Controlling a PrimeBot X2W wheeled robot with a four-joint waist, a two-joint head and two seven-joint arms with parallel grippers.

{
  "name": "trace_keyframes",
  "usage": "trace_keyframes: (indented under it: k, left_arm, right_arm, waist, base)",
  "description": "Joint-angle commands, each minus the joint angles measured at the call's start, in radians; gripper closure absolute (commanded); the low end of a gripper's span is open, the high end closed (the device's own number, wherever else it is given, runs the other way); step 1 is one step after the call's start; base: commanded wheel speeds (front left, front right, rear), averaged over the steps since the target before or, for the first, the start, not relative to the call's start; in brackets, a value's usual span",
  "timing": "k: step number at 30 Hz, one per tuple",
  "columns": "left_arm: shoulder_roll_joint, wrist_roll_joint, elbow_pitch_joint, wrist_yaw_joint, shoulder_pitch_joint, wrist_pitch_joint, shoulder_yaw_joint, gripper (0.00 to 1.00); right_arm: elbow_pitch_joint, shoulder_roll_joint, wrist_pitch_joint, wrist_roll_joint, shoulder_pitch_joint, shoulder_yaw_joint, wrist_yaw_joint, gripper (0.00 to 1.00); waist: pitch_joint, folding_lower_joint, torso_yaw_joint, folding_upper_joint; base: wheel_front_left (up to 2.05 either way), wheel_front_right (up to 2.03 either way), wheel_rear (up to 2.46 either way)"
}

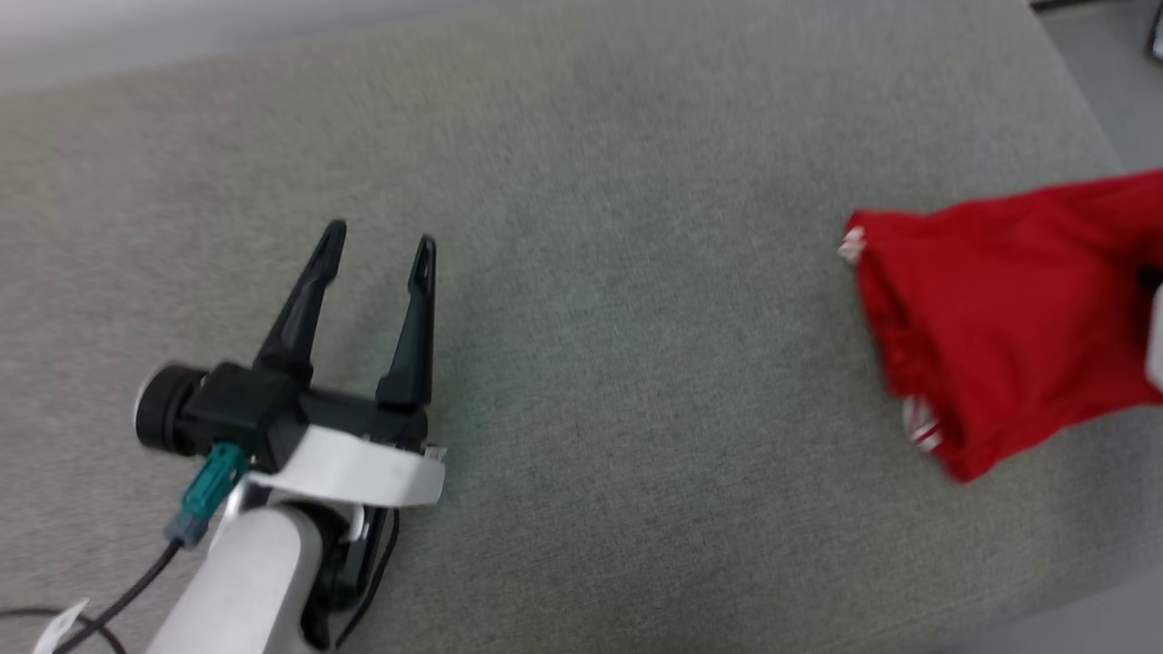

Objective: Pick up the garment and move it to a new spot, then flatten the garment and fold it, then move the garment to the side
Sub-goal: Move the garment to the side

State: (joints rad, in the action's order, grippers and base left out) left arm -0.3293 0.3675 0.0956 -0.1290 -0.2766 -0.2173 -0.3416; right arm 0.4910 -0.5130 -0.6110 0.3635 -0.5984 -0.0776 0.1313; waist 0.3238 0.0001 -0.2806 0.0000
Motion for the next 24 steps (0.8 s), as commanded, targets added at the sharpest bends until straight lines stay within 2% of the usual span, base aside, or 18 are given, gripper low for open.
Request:
trace_keyframes:
  k: [1,5,11,12,13,14,19,24]
  left_arm:
    - [-0.009,-0.015,0.012,0.011,-0.043,0.012,-0.005,0.0]
    - [-0.021,-0.035,0.03,0.026,-0.11,0.03,-0.019,0.0]
    - [-0.032,-0.053,0.052,0.033,-0.162,0.053,-0.028,0.0]
    - [-0.034,-0.054,0.054,0.033,-0.165,0.056,-0.028,0.0]
    - [-0.036,-0.053,0.055,0.031,-0.167,0.061,-0.027,0.0]
    - [-0.039,-0.054,0.055,0.028,-0.168,0.064,-0.024,0.0]
    - [-0.045,-0.05,0.053,0.024,-0.165,0.063,-0.023,0.0]
    - [-0.036,-0.034,0.025,0.016,-0.133,0.045,-0.019,0.0]
  right_arm:
    - [0.022,-0.012,0.033,-0.026,-0.044,0.041,-0.001,1.0]
    - [0.08,-0.007,0.12,-0.08,-0.098,0.137,-0.001,1.0]
    - [0.185,0.045,0.273,-0.142,-0.146,0.249,-0.001,1.0]
    - [0.205,0.056,0.301,-0.154,-0.15,0.265,-0.001,0.71]
    - [0.221,0.064,0.328,-0.166,-0.155,0.28,-0.001,0.33]
    - [0.242,0.075,0.352,-0.177,-0.158,0.297,-0.001,0.0]
    - [0.325,0.094,0.457,-0.235,-0.18,0.352,-0.001,0.0]
    - [0.372,0.096,0.533,-0.28,-0.184,0.37,-0.001,0.0]
  waist:
    - [0.114,-0.0001,-0.042,0.0]
    - [0.183,-0.0001,-0.039,0.0]
    - [0.251,-0.0001,-0.025,0.0]
    - [0.258,-0.0001,-0.023,0.0]
    - [0.264,-0.0001,-0.021,0.0]
    - [0.27,-0.0001,-0.018,0.0]
    - [0.27,-0.0001,-0.016,0.0]
    - [0.207,-0.0001,-0.02,0.0]
  base:
    - [0.0,0.0,0.0]
    - [0.0,0.0,0.0]
    - [0.0,0.0,0.0]
    - [0.0,0.0,0.0]
    - [0.0,0.0,0.0]
    - [0.0,0.0,0.0]
    - [0.0,0.0,0.0]
    - [0.0,0.0,0.0]
